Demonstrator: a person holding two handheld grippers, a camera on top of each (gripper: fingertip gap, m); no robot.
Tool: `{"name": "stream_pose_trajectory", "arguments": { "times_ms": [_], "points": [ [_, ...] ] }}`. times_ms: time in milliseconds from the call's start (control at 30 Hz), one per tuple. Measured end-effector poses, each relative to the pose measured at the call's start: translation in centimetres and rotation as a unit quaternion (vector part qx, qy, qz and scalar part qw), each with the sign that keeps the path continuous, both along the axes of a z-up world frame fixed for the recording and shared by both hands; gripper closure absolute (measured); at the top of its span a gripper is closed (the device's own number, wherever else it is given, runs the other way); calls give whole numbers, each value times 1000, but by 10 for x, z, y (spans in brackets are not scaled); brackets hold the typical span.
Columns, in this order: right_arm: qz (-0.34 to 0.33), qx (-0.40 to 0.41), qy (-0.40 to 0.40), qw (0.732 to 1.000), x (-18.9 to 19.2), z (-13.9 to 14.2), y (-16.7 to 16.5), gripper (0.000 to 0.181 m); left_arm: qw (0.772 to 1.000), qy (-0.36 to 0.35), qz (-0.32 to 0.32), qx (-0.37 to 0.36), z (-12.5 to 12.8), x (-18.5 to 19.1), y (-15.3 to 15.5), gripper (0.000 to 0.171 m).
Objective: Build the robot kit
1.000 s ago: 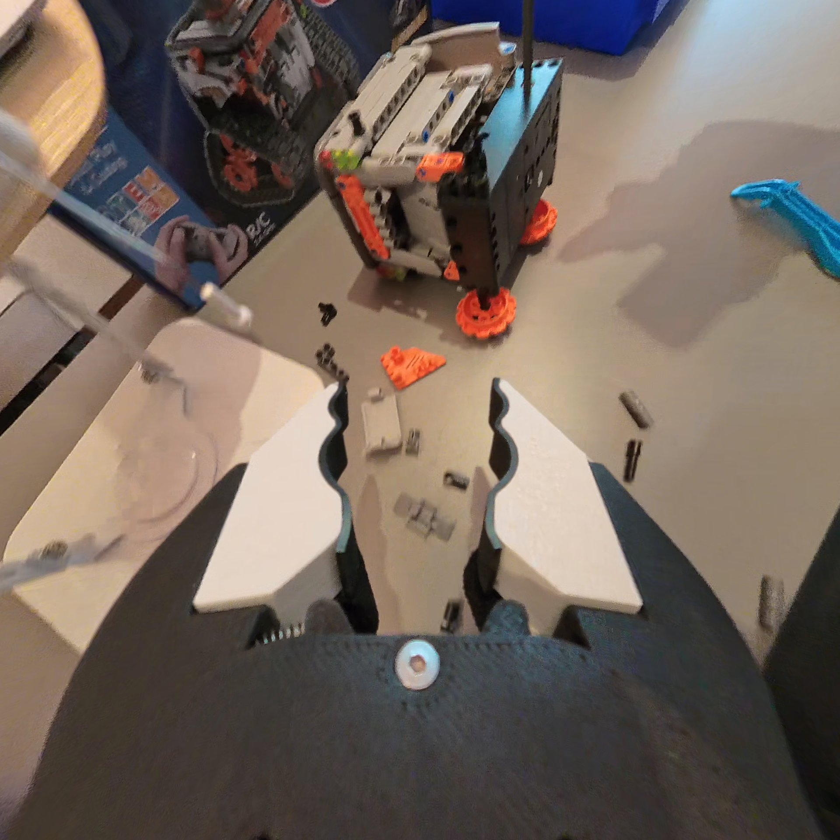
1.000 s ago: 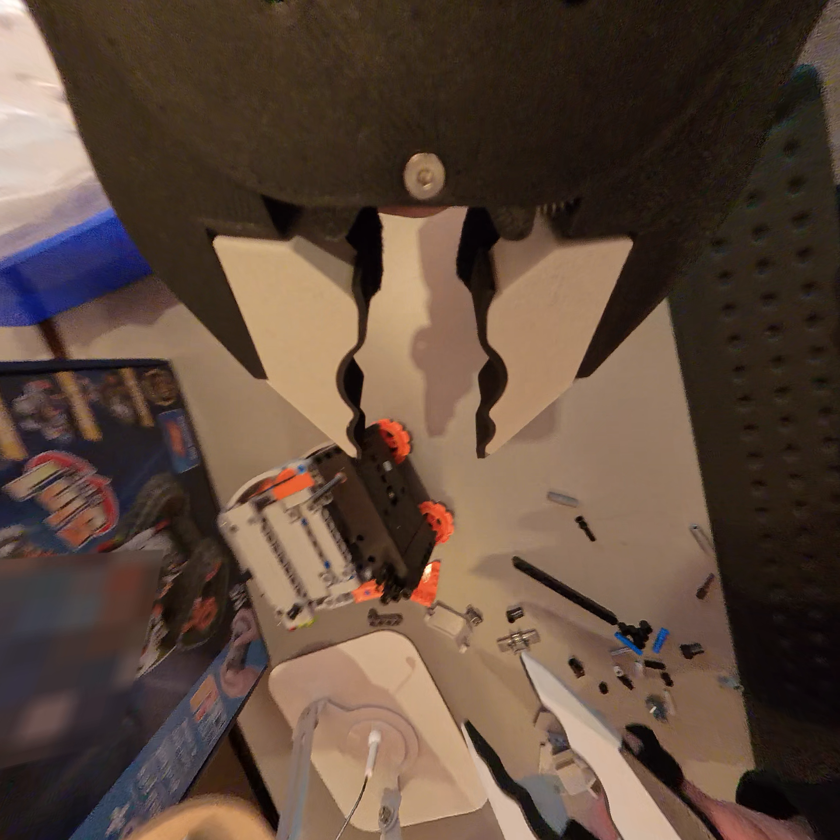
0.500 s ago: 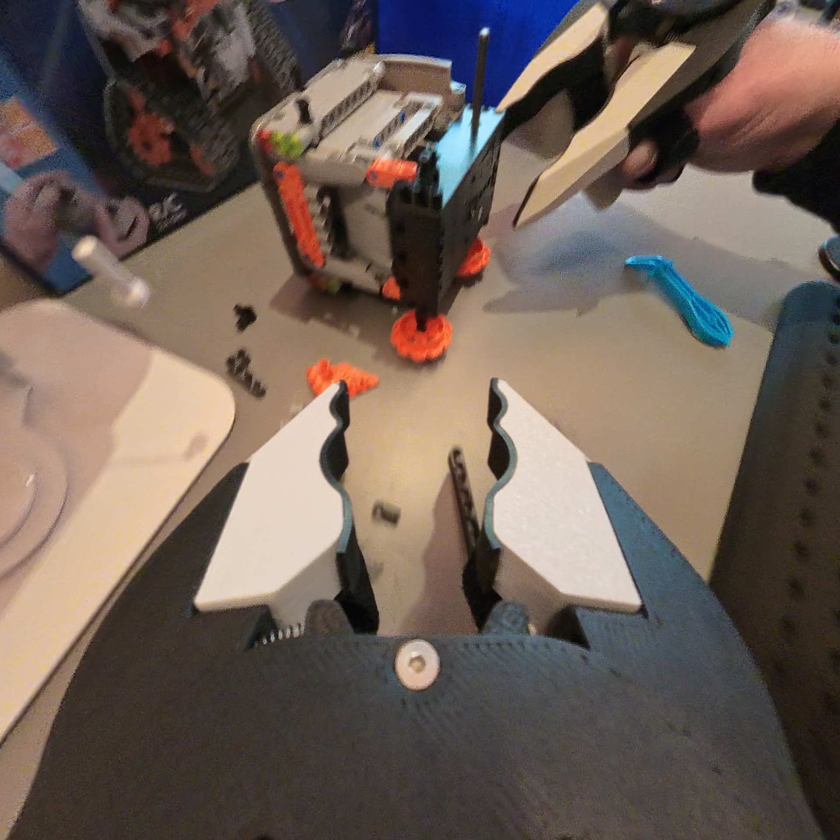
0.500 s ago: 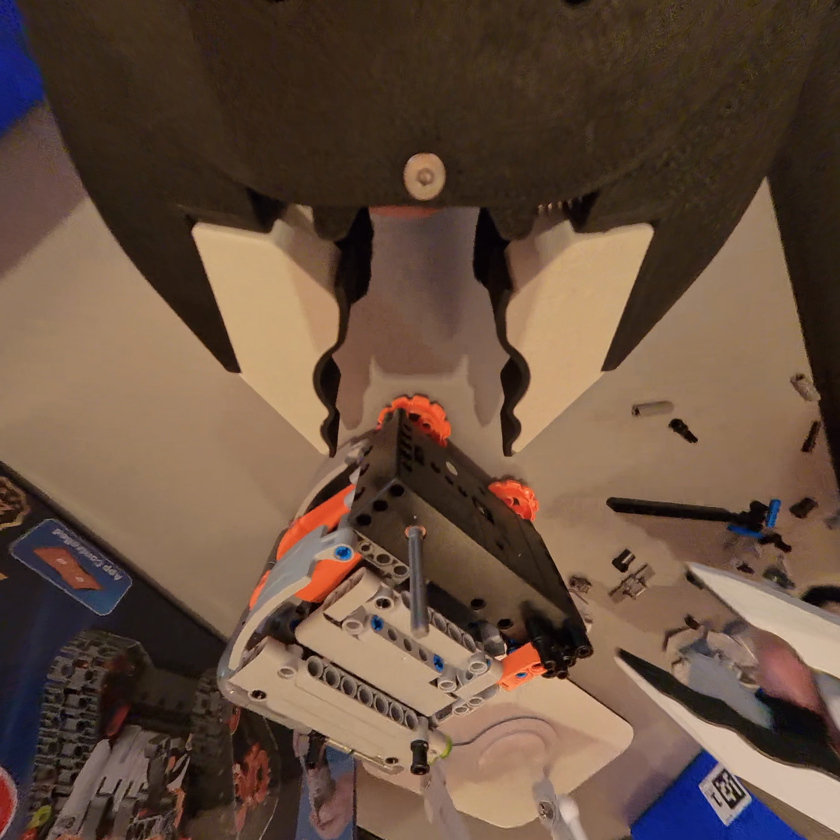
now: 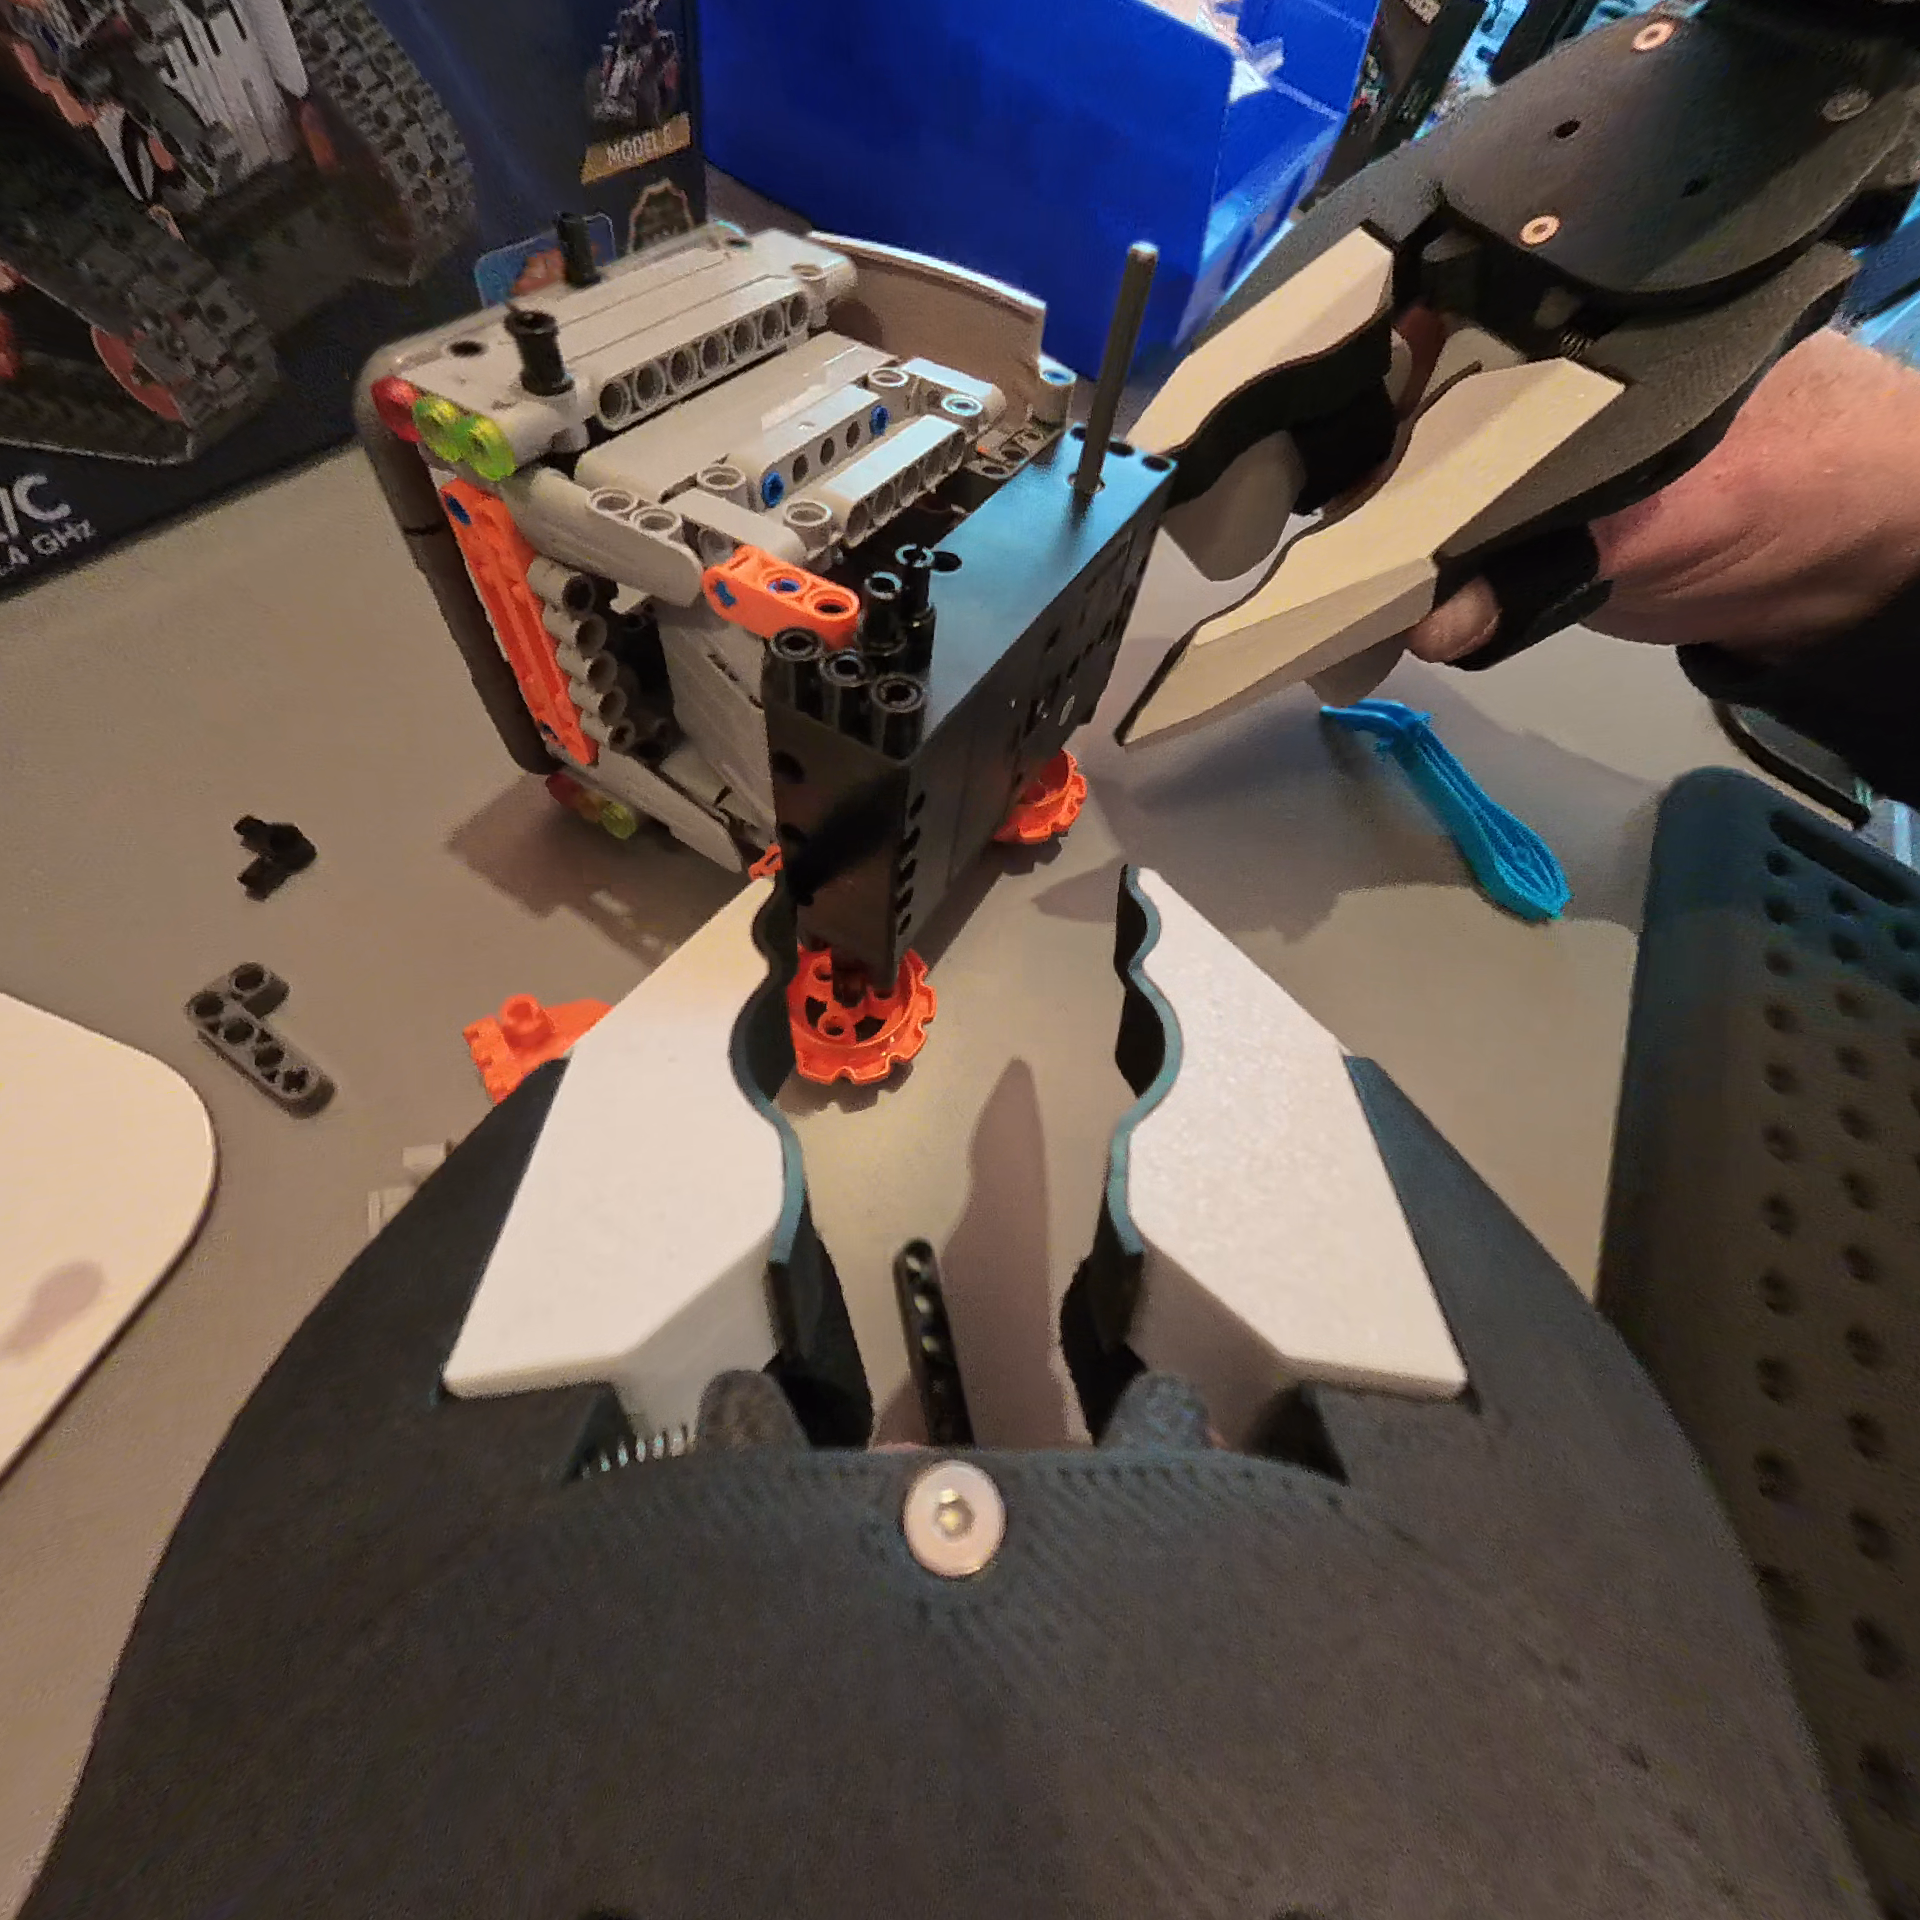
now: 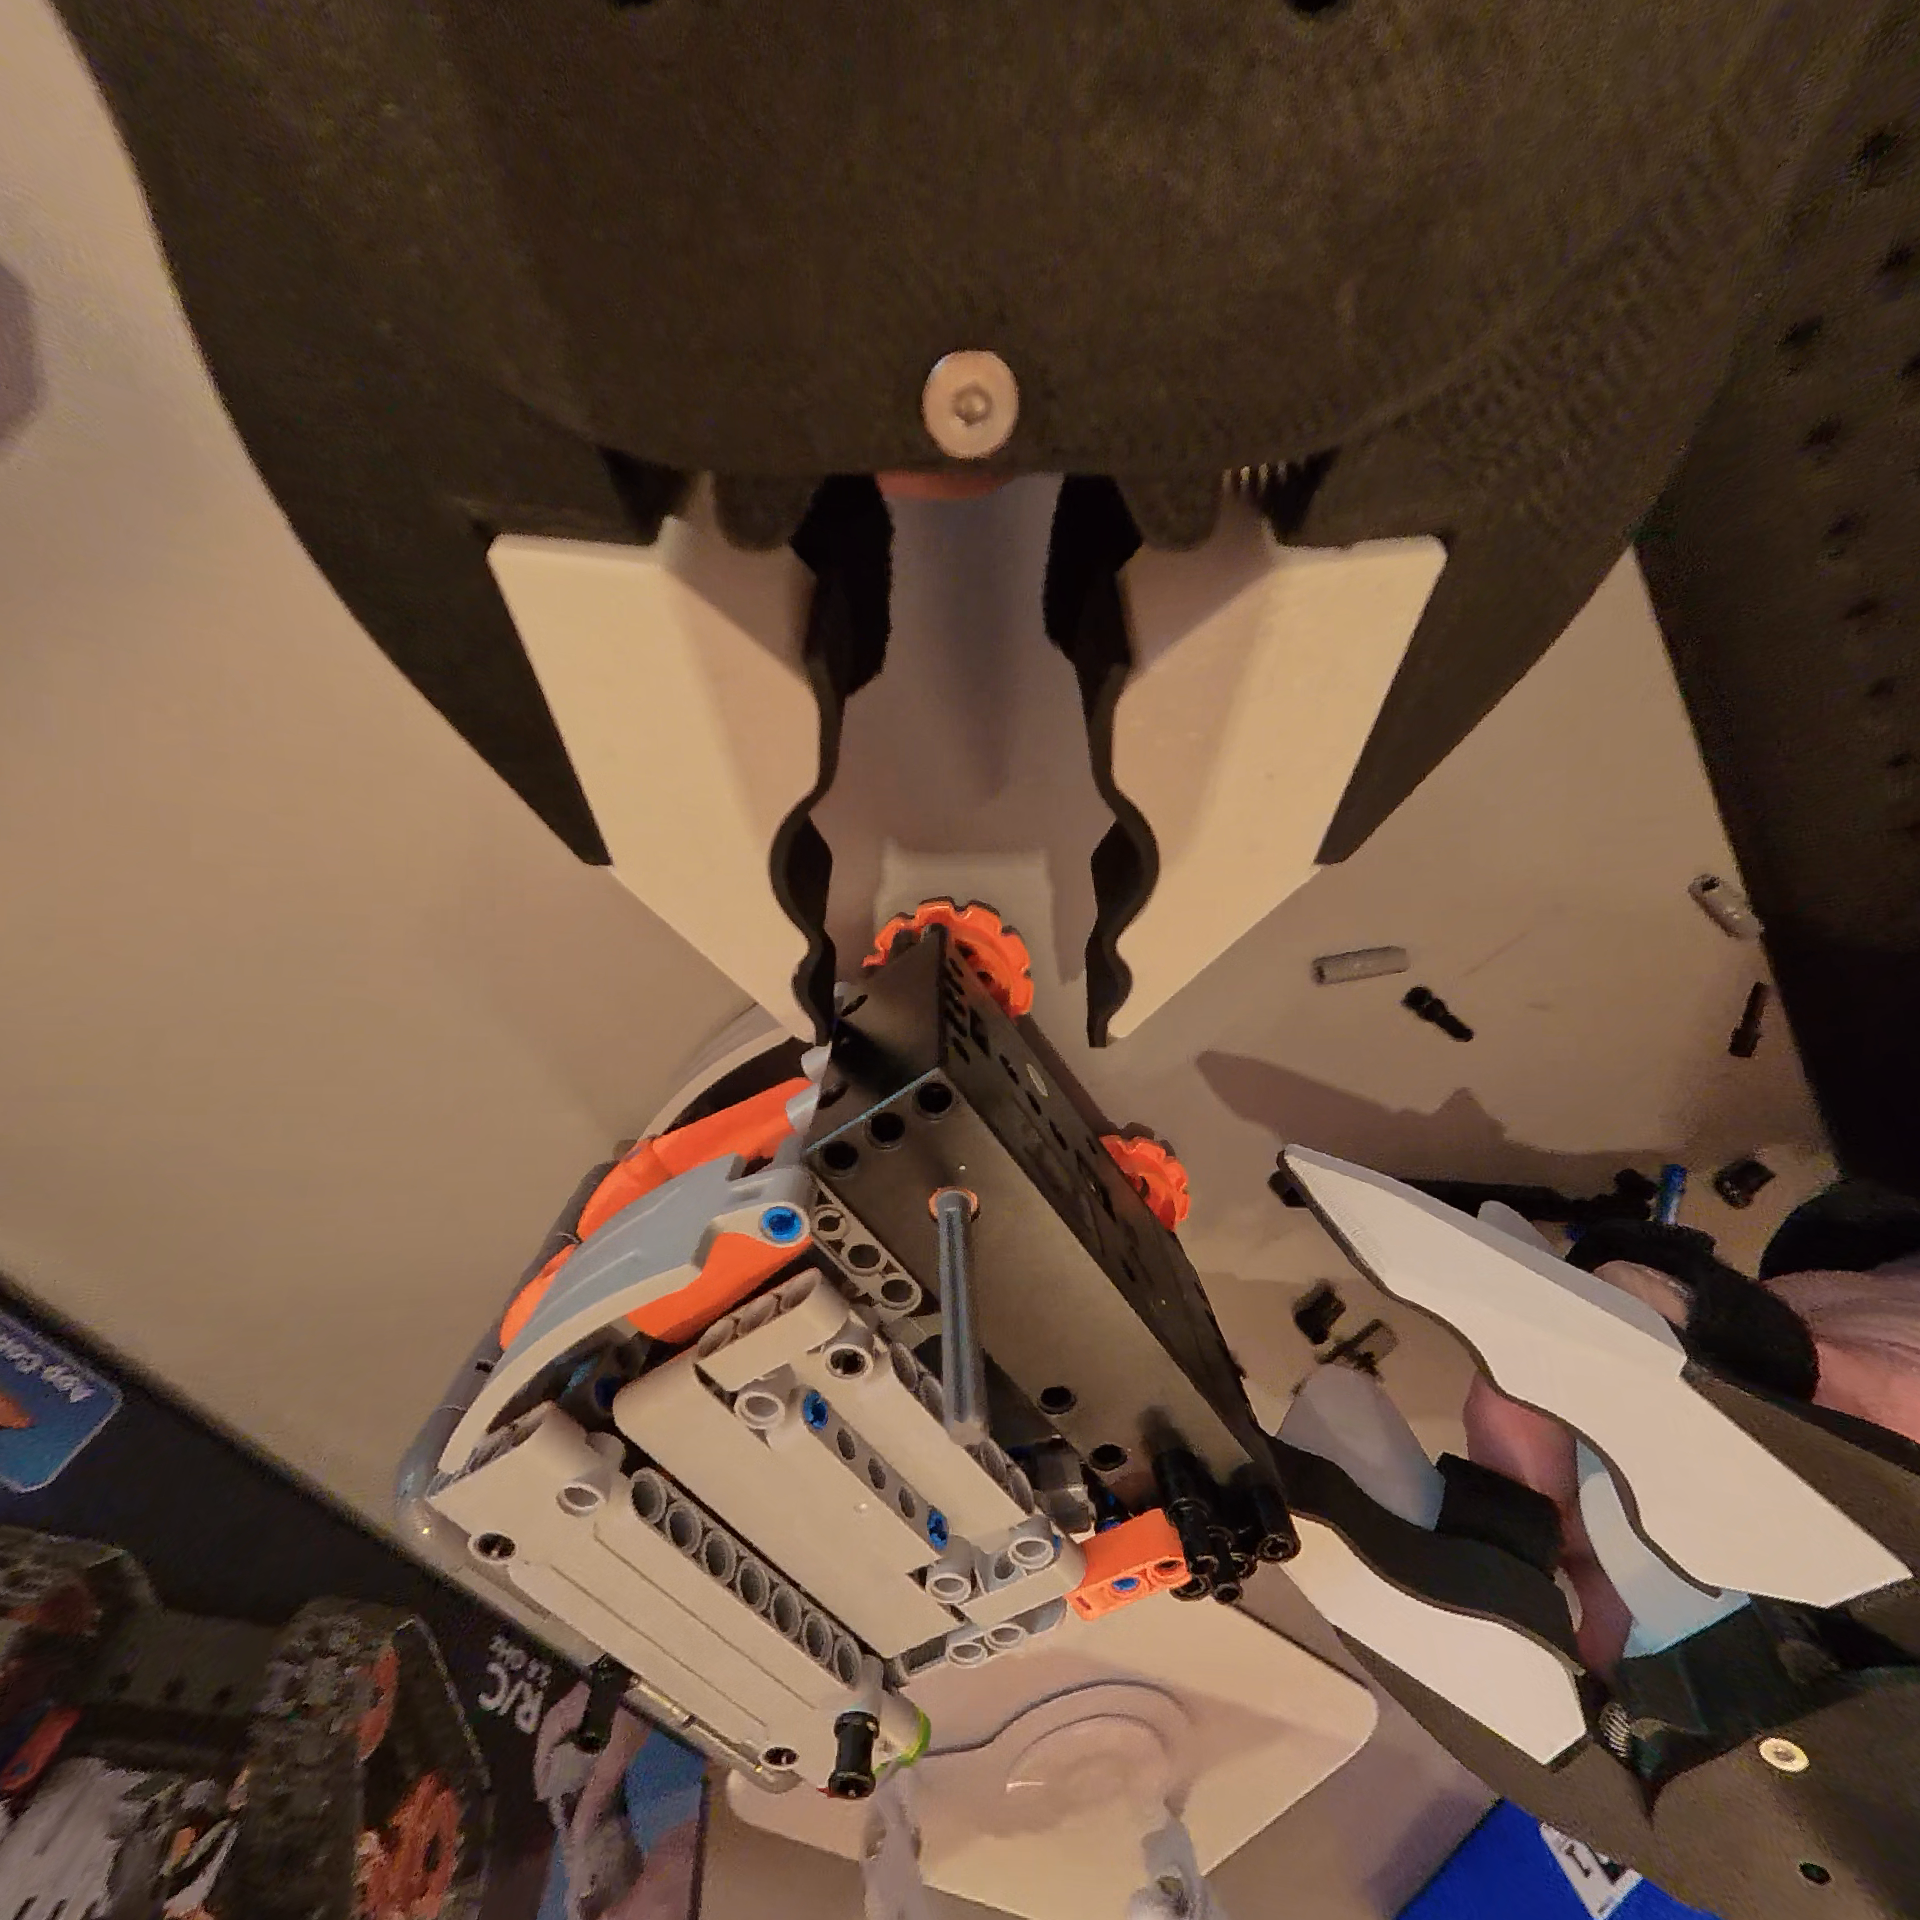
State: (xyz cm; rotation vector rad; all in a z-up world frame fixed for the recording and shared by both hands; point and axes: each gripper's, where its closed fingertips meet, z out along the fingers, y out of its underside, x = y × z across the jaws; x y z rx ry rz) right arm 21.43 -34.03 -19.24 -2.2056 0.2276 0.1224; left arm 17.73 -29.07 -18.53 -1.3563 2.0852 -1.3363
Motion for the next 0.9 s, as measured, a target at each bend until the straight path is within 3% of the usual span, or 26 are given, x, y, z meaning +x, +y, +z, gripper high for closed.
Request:
{"name": "stream_pose_trajectory", "arguments": {
  "times_ms": [133,300,500,900],
  "points": [
    [7,-4,8,1000,-13,2,-6,131,1000,7,-19,8,2,-22,5,110],
    [10,6,-3,1000,-21,22,-22,134,999,1,33,30,21,-55,66,118],
    [73,-9,-14,997,-64,18,-15,144,987,75,38,136,0,-107,112,126],
    [164,-20,-7,986,-143,-10,23,143,970,169,27,171,-22,-190,125,132]
  ]
}}
